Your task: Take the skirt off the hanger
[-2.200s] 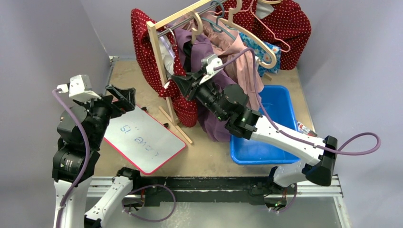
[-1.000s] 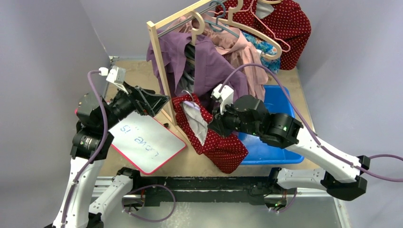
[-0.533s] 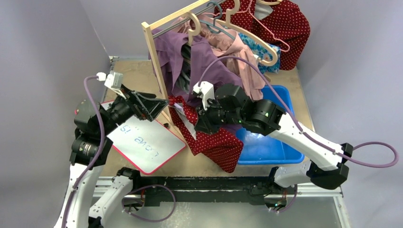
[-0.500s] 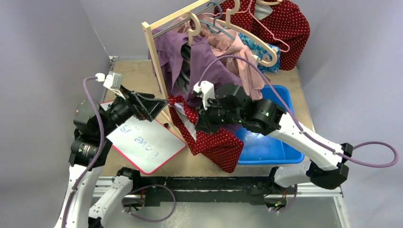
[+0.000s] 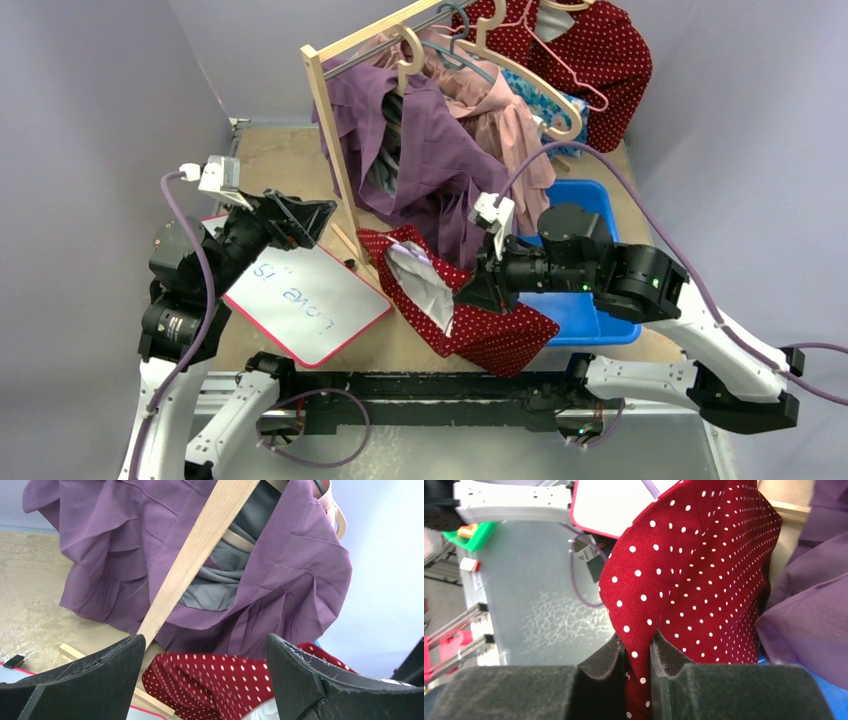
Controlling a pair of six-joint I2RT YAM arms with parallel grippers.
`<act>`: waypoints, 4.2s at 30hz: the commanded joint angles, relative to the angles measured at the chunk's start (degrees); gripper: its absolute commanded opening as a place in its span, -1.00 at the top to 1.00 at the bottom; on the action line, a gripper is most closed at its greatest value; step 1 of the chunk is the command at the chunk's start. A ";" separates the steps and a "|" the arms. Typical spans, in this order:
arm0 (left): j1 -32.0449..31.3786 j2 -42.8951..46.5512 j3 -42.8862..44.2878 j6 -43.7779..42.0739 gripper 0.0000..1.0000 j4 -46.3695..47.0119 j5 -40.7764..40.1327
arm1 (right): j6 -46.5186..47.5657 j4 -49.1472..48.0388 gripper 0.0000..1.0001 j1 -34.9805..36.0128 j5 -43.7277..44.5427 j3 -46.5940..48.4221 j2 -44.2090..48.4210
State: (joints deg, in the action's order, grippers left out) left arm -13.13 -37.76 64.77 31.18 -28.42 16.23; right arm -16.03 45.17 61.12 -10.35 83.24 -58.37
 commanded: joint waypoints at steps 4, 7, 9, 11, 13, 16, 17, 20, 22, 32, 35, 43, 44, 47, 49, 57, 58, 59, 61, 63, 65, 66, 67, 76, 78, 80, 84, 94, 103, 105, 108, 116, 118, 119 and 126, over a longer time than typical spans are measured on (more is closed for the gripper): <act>0.38 1.68 0.61 -0.94 -0.78 1.00 -2.68 | 3.27 -10.38 1.00 0.27 -12.53 0.52 -0.64; 0.39 2.83 0.77 -1.12 -0.78 0.43 -3.36 | 3.50 -14.27 1.00 0.30 -12.59 1.73 -3.08; 0.38 3.92 0.49 -0.93 -0.77 0.63 -4.19 | 2.36 -19.12 1.00 0.27 -10.45 2.55 -5.03; 0.38 5.60 0.10 -0.42 -0.71 0.90 -6.56 | 2.09 -23.37 1.00 0.23 -11.70 4.04 -7.97; 0.38 7.52 0.16 0.32 -0.69 0.73 -10.66 | 1.39 -25.89 1.00 0.25 -11.43 6.60 -11.58; 0.39 10.22 0.88 0.56 -0.63 -1.04 -16.61 | -0.33 -29.98 1.00 0.23 -9.92 9.01 -14.62; 0.38 10.77 1.14 0.36 -0.60 -1.49 -17.77 | -1.00 -31.25 1.00 0.23 -9.54 9.40 -15.33; 0.38 12.00 1.34 -0.14 -0.43 -1.77 -18.29 | -3.18 -36.74 1.00 0.22 -10.23 8.74 -16.53; 0.38 12.34 0.86 -0.32 -0.38 -0.64 -16.09 | -4.58 -39.83 1.00 0.22 -10.47 8.42 -17.48; -0.66 9.25 -0.30 -2.08 -0.21 12.48 5.91 | -8.23 -43.43 1.00 0.22 -10.82 11.80 -22.64; -0.76 8.29 0.62 -3.32 -0.20 10.96 0.90 | -8.71 -44.43 1.00 0.22 -11.53 11.30 -22.92; -0.76 4.21 2.62 -4.95 -0.01 9.12 -3.46 | -8.89 -44.94 1.00 0.22 -13.89 11.01 -23.23; -0.76 3.71 2.65 -5.01 0.01 9.46 -2.58 | -8.78 -44.58 1.00 0.22 -14.15 11.28 -23.54; -0.76 2.51 2.92 -5.68 0.13 9.40 -3.01 | -8.68 -43.62 1.00 0.22 -15.32 12.53 -24.51; -0.76 1.98 2.82 -6.09 0.22 9.06 -3.78 | -8.87 -43.77 1.00 0.22 -16.12 12.86 -24.95; -0.76 1.27 1.93 -7.84 0.13 8.29 -4.72 | -9.81 -45.10 1.00 0.22 -18.25 13.40 -25.81; -0.76 1.47 1.67 -7.92 0.15 8.57 -5.43 | -10.02 -45.50 1.00 0.22 -18.58 13.29 -25.95; -0.76 1.67 1.33 -7.79 0.16 9.19 -6.02 | -10.19 -45.69 1.00 0.22 -18.89 13.31 -26.19; -0.72 1.80 0.75 -7.27 0.22 11.10 -6.43 | -10.37 -45.48 1.00 0.22 -19.80 13.35 -26.79; -0.76 1.53 0.50 -7.08 0.36 12.56 -6.33 | -10.49 -45.18 1.00 0.22 -19.96 13.55 -27.13; -0.74 1.60 0.50 -7.43 0.58 13.29 -6.41 | -10.58 -45.10 1.00 0.22 -19.66 13.34 -27.08; -0.75 1.55 0.36 -7.68 0.70 13.43 -6.63 | -10.53 -44.86 0.95 0.22 -19.01 13.04 -26.75; -0.76 1.56 0.27 -7.89 0.82 13.63 -6.78 | -10.31 -44.29 0.85 0.22 -17.90 12.70 -26.45; -0.76 2.88 -0.30 -8.37 1.00 13.79 -11.49 | -6.16 -30.05 -0.31 0.22 -2.84 10.79 -22.34; -0.76 2.80 0.27 -8.61 1.00 12.65 -13.32 | -5.68 -27.66 -0.57 0.22 -1.22 9.33 -20.43; -0.74 2.94 0.29 -8.47 1.00 12.16 -15.36 | -4.36 -25.62 -0.73 0.25 0.44 8.10 -18.67; -0.76 2.72 -0.16 -7.84 1.00 11.91 -18.18 | -3.18 -23.53 -0.82 0.22 -0.95 5.16 -14.05; -0.76 1.58 0.72 -5.65 1.00 9.56 -25.00 | -0.47 -23.56 -0.57 0.22 -2.04 -1.17 -10.27; -0.76 2.65 2.15 -5.41 1.00 7.80 -25.94 | -0.65 -26.59 -0.04 0.22 3.65 -5.68 -7.06; -0.74 2.88 2.47 -4.66 1.00 8.03 -25.66 | -1.17 -27.55 0.10 0.22 6.89 -6.65 -6.48; -0.76 2.87 3.24 -3.68 1.00 7.92 -25.04 | -1.15 -28.17 0.42 0.22 8.57 -7.03 -6.57; -0.76 3.11 3.74 -2.23 1.00 8.03 -27.02 | -1.75 -29.26 1.00 0.22 11.62 -7.67 -6.84; -0.76 3.44 3.71 -2.01 1.00 8.03 -28.86 | -2.32 -28.21 1.00 0.23 14.20 -7.78 -6.49; -0.76 3.54 3.65 -2.09 1.00 8.08 -29.30 | -2.70 -27.80 1.00 0.22 15.30 -8.00 -6.12; -0.76 4.97 2.28 -2.14 1.00 8.54 -32.77 | -5.20 -26.82 1.00 0.22 20.97 -11.34 -1.58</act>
State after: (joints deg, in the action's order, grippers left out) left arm -14.02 -34.35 65.49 26.55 -26.13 -11.70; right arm -19.00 18.81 61.23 4.89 73.49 -63.94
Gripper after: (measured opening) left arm 0.057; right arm 0.011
